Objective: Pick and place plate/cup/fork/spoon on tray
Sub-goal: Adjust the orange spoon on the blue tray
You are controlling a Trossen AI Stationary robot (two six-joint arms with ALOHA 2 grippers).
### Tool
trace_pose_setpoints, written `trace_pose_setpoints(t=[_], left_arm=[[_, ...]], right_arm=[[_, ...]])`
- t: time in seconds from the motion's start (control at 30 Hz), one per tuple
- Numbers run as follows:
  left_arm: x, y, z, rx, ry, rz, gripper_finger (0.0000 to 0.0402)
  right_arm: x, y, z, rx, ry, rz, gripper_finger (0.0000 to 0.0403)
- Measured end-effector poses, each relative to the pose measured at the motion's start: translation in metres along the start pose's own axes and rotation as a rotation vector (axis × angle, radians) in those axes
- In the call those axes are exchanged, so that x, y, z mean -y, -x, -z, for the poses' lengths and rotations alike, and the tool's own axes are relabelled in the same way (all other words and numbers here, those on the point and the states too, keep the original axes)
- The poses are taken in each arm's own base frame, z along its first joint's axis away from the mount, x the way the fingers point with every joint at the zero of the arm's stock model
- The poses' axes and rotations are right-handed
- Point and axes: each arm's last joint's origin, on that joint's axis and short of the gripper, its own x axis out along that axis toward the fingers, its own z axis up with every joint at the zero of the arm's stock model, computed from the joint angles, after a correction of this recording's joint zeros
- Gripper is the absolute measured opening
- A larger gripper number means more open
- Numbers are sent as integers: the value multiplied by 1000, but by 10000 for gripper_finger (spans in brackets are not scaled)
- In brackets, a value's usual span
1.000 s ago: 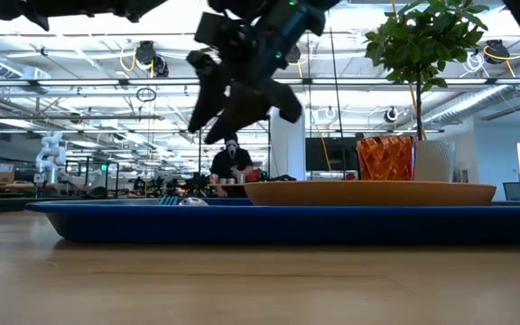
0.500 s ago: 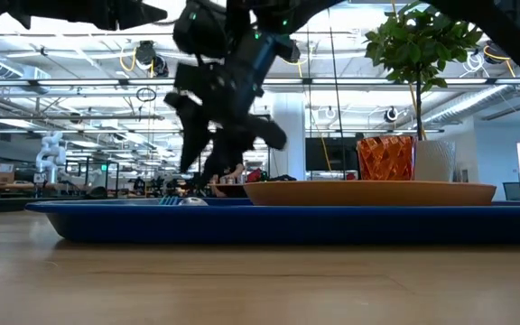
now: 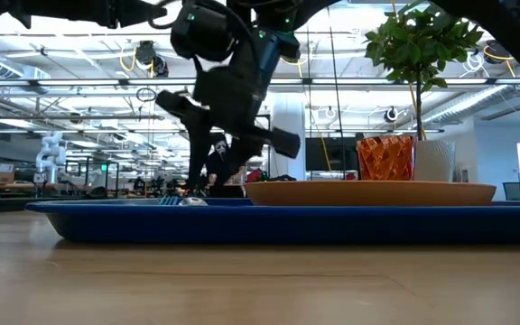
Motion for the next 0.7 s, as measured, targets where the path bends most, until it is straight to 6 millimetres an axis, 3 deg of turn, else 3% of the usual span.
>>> trace_pose_setpoints(t=[0.27, 0.7], left_arm=[[0, 0, 0, -1, 47, 1, 161], [1, 0, 1, -6, 105, 5, 161]], right_arm=[[-14, -24, -6, 10, 178, 48, 126], [-13, -25, -7, 14, 177, 84, 125]])
